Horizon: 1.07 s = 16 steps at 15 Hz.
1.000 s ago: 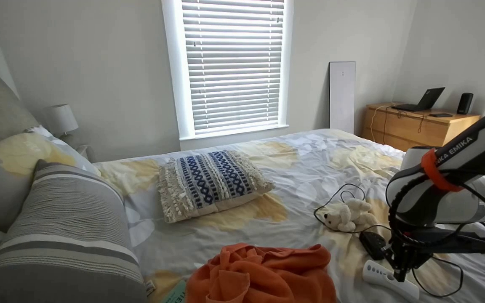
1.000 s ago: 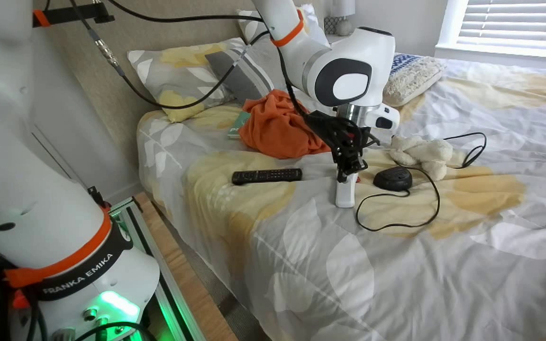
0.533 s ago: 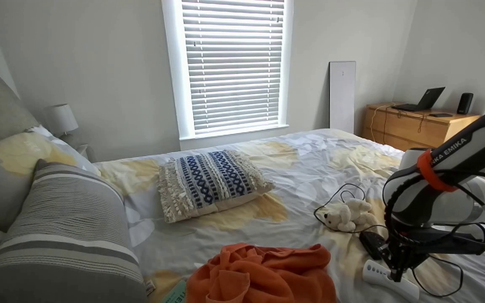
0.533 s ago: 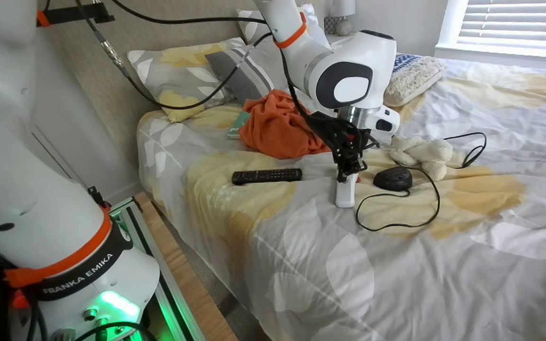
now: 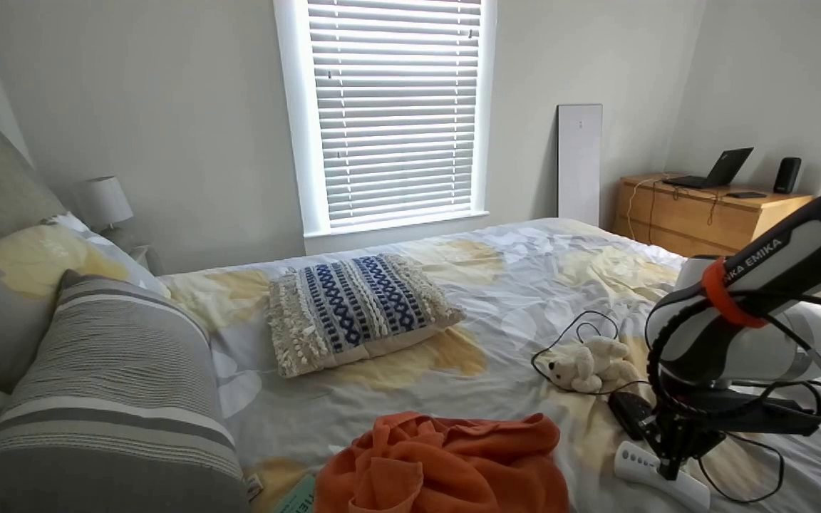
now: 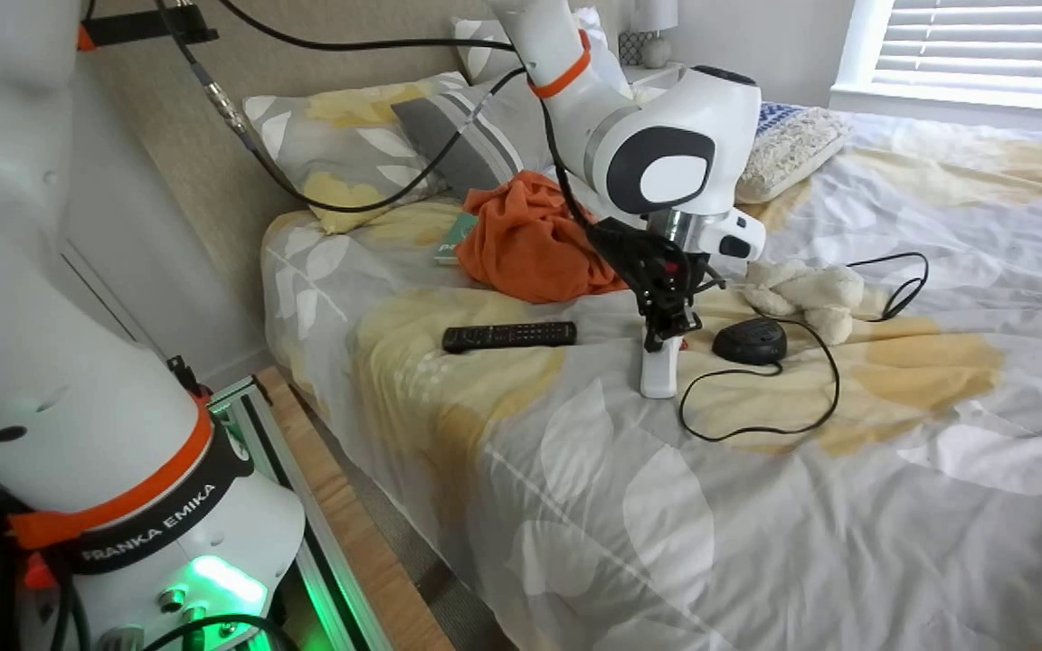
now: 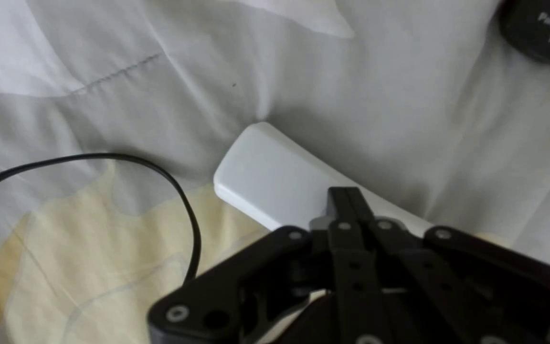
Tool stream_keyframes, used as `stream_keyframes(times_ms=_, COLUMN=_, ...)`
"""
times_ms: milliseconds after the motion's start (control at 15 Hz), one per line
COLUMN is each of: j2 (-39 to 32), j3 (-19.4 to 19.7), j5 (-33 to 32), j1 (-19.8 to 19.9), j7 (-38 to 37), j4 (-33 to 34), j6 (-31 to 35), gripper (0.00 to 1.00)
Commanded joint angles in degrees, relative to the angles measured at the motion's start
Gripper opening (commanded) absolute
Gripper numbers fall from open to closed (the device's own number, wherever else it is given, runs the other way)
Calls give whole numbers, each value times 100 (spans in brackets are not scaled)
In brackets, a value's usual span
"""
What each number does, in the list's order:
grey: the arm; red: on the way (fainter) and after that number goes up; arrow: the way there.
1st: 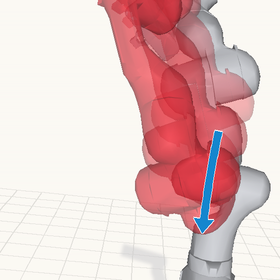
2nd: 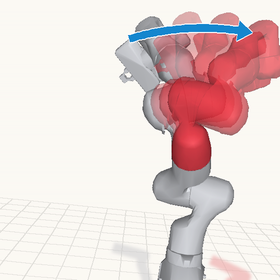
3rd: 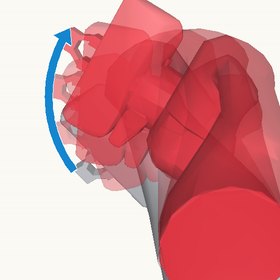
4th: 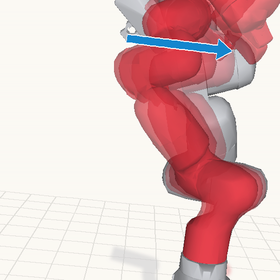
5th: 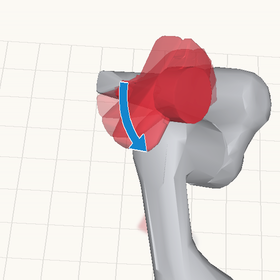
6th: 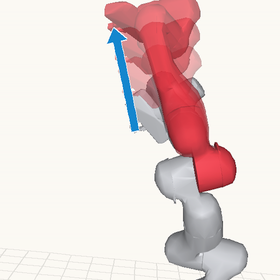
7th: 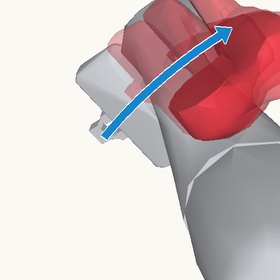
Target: Push the large button on the white remote control
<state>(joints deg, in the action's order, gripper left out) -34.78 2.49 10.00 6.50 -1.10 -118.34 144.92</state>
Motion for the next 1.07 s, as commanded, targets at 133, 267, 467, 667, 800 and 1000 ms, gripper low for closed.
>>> stream_keyframes(times_ms=133, j2=-332, j3=-212, j5=252, j1=290, j7=206, j4=120, j6=167, gripper=0)
stream_keyframes(times_ms=267, j2=-464, j3=-221, j5=237, j1=347, j7=282, j4=166, j6=201, gripper=0)
stream_keyframes(times_ms=467, j2=-587, j3=-204, j5=201, j1=413, j7=350, j4=269, j6=221, gripper=0)
stream_keyframes(times_ms=667, j2=-554, j3=-232, j5=197, j1=438, j7=402, j4=302, j6=198, gripper=0)
stream_keyframes(times_ms=800, j2=-378, j3=-297, j5=231, j1=456, j7=458, j4=233, j6=114, gripper=0)
stream_keyframes(times_ms=1000, j2=109, j3=-206, j5=81, j1=272, j7=279, j4=-26, j6=6, gripper=0)
